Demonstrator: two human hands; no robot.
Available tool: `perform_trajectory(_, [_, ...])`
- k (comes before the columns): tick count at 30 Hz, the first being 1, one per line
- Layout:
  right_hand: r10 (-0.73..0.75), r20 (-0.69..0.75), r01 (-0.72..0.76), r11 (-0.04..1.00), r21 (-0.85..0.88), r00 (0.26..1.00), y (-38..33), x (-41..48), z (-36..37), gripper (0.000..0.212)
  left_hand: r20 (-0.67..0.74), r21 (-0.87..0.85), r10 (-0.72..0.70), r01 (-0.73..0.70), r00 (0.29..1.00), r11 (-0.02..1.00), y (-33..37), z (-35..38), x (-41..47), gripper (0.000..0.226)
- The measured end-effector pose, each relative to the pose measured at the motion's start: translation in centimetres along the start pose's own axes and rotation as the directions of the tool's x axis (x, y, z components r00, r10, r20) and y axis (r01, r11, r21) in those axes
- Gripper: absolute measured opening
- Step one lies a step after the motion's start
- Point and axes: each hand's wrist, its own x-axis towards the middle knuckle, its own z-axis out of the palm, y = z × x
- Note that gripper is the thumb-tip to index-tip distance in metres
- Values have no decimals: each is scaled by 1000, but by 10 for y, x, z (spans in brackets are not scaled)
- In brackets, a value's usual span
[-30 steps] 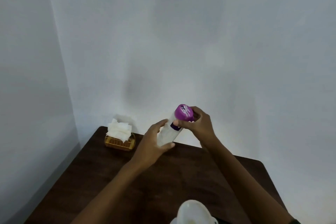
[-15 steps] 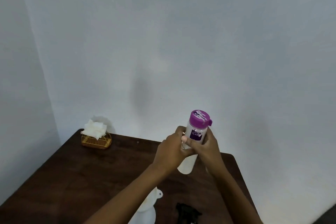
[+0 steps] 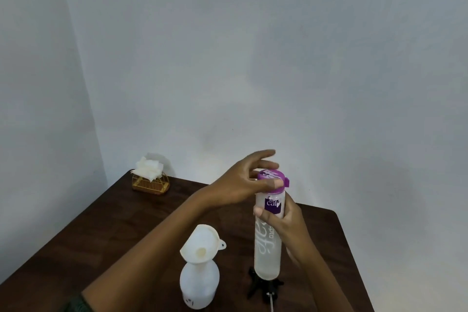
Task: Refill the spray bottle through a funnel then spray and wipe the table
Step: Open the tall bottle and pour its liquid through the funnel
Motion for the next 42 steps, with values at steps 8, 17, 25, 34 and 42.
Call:
perform_trajectory(8, [-21, -49, 20, 999, -34, 999, 11, -10, 11, 61, -245, 8, 6, -4, 969, 1000, -26, 39, 0, 19])
perform_trajectory(17, [-89, -149, 77, 994, -82, 985, 15, -12, 7, 47, 42, -180, -117, 122, 992, 976, -25, 30, -3, 43])
perform_trajectory(25, [-108, -135, 94, 989, -111, 985, 12, -16, 5, 47, -1, 83, -59, 59, 998, 995, -22, 21, -5, 50])
perform_trajectory(34, [-85, -174, 61, 989, -136, 981, 17, -20, 0, 43, -79, 257, 23, -2, 997, 966, -2, 10, -20, 34])
perform_trajectory(42, [-132, -148, 112, 985, -132, 980, 18, -20, 2, 45, 223, 670, 210, -306, 952, 676, 6, 21, -25, 41])
